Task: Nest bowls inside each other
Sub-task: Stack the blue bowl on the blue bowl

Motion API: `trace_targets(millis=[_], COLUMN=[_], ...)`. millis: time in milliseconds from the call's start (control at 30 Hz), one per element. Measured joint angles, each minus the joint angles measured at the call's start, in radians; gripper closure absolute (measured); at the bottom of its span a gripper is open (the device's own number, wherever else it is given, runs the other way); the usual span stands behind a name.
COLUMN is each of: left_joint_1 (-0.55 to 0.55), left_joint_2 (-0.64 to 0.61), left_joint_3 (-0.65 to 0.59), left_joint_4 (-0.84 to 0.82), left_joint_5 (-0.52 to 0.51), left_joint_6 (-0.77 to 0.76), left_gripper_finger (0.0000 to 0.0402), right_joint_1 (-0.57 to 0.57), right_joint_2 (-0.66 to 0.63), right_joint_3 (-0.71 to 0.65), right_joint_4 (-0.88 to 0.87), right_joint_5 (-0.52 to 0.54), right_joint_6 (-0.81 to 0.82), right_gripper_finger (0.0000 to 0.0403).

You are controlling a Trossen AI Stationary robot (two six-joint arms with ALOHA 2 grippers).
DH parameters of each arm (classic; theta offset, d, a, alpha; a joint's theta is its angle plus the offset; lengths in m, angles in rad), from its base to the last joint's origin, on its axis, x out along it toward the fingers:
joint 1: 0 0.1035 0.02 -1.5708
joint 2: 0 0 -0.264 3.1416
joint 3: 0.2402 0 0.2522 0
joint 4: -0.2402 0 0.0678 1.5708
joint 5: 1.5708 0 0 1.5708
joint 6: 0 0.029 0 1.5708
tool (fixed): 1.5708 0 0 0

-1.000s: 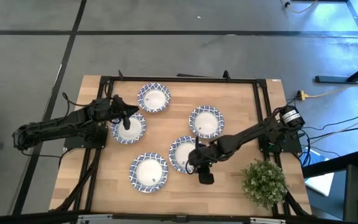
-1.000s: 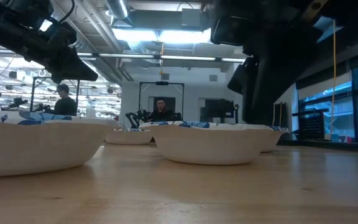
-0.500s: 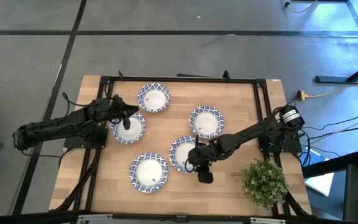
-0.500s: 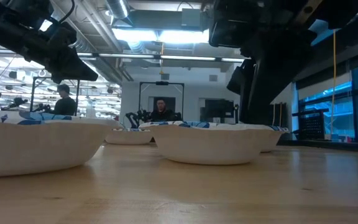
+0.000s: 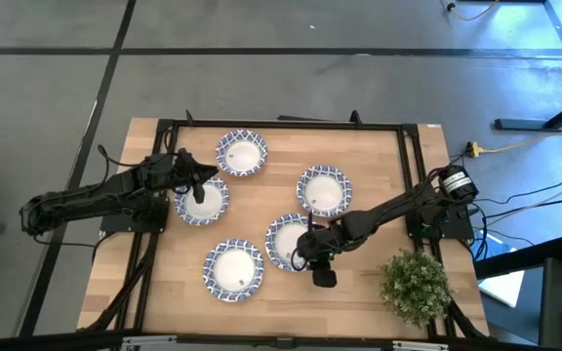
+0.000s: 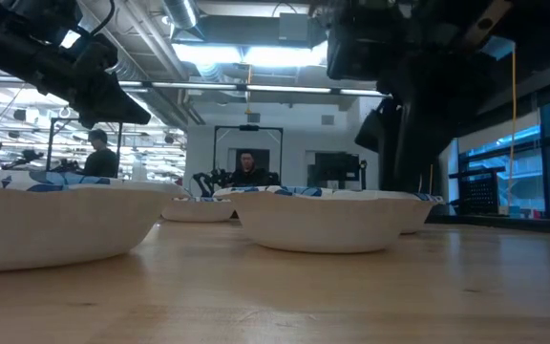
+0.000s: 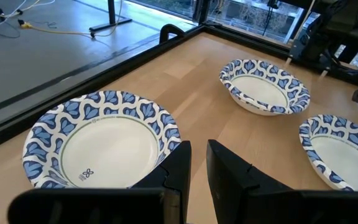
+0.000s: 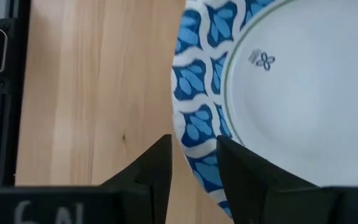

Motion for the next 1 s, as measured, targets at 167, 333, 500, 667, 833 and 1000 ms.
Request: trace_targets(millis=[167, 333, 500, 667, 833, 1000], left_joint_1=[0.000, 0.000, 0.000, 0.000, 0.000, 0.000], left_joint_2=[0.000, 0.000, 0.000, 0.000, 0.000, 0.000], left_joint_3=[0.000, 0.000, 0.000, 0.000, 0.000, 0.000], left_joint_4=[0.000, 0.000, 0.000, 0.000, 0.000, 0.000], left_joint_5=[0.000, 0.000, 0.000, 0.000, 0.000, 0.000], left_joint_6=[0.000, 0.000, 0.000, 0.000, 0.000, 0.000], left_gripper_finger=[0.0354, 0.0354, 0.0354, 0.0354, 0.0354, 0.0354], right_joint_1=[0.001, 0.001, 0.001, 0.001, 0.000, 0.000], right_joint_2=[0.001, 0.002, 0.002, 0.002, 0.002, 0.002], right_joint_3=[-0.035, -0.037, -0.037, -0.037, -0.037, -0.037], right_joint_4=[0.017, 0.040, 0.067, 0.108, 0.139, 0.138], right_joint_5=[-0.024, -0.024, -0.024, -0.055, -0.054, -0.052], right_joint_6=[0.016, 0.014, 0.053, 0.072, 0.097, 0.119], right_gripper_finger=[0.0275, 0.0275, 0.0275, 0.0275, 0.0275, 0.0258])
